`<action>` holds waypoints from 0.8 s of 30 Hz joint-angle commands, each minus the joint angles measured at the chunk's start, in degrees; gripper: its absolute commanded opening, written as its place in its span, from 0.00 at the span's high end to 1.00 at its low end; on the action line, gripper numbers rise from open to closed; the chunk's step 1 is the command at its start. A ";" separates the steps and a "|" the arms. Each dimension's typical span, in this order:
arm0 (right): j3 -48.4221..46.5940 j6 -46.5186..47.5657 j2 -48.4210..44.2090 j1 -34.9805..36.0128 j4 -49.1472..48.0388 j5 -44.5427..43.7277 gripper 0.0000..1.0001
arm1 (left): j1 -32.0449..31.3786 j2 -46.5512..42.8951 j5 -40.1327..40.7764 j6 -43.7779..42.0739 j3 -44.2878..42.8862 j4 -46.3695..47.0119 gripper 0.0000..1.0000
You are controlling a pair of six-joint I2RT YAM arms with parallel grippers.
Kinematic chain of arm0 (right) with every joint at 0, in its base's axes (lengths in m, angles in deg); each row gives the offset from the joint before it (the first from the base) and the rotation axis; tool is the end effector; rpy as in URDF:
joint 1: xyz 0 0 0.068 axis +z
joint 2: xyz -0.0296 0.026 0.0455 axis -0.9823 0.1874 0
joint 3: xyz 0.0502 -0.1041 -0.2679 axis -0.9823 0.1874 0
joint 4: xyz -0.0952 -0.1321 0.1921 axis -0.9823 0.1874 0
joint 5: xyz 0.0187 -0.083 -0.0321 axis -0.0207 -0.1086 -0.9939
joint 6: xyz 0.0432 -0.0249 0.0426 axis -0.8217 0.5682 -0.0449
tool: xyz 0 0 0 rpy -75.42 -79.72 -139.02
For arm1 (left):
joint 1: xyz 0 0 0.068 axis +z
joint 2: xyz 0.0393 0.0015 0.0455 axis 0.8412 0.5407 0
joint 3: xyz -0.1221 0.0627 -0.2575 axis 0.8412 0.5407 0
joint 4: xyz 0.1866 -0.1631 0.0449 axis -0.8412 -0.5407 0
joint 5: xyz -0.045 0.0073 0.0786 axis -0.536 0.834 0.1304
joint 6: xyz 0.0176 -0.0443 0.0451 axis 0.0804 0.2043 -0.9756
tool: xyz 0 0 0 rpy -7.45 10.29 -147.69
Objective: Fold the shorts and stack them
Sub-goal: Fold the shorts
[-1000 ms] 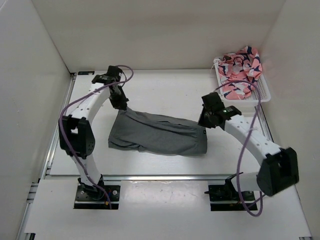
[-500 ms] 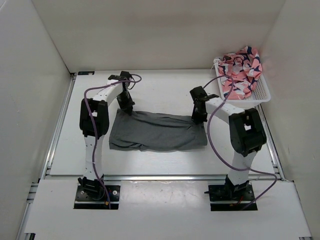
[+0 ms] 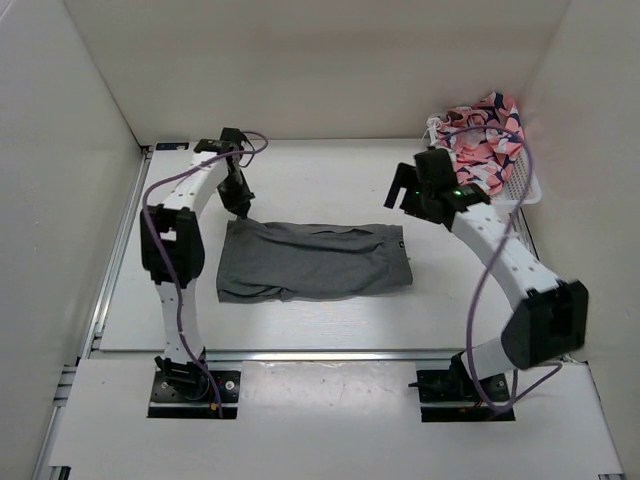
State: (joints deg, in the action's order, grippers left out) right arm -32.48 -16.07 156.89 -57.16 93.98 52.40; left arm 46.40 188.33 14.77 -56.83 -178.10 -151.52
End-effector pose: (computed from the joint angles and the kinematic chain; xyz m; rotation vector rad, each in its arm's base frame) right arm 0.3107 0.1127 0.3222 0.3141 2.3108 0.1921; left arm 0.4333 -0.0791 0.2298 -0.5557 2.8852 0.0060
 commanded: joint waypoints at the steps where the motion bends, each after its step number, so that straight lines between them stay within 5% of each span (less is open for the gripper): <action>1: 6.98 0.28 -5.04 -4.01 1.64 6.26 0.07 | 0.77 -14.86 2.61 -0.87 4.14 0.20 0.84; 11: 37.22 -8.14 -19.11 -20.72 -13.90 39.69 0.01 | 6.74 -25.27 1.29 -1.40 26.65 6.37 0.78; 24: 42.26 -16.42 -5.41 -21.43 -30.61 41.82 0.08 | 7.27 -24.74 -0.12 -0.87 28.59 7.86 0.78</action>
State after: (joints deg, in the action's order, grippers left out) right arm 9.26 -30.08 149.28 -78.36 69.15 92.14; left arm 53.76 165.53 15.36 -57.77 -148.88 -144.78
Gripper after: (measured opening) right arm 0.930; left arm 0.214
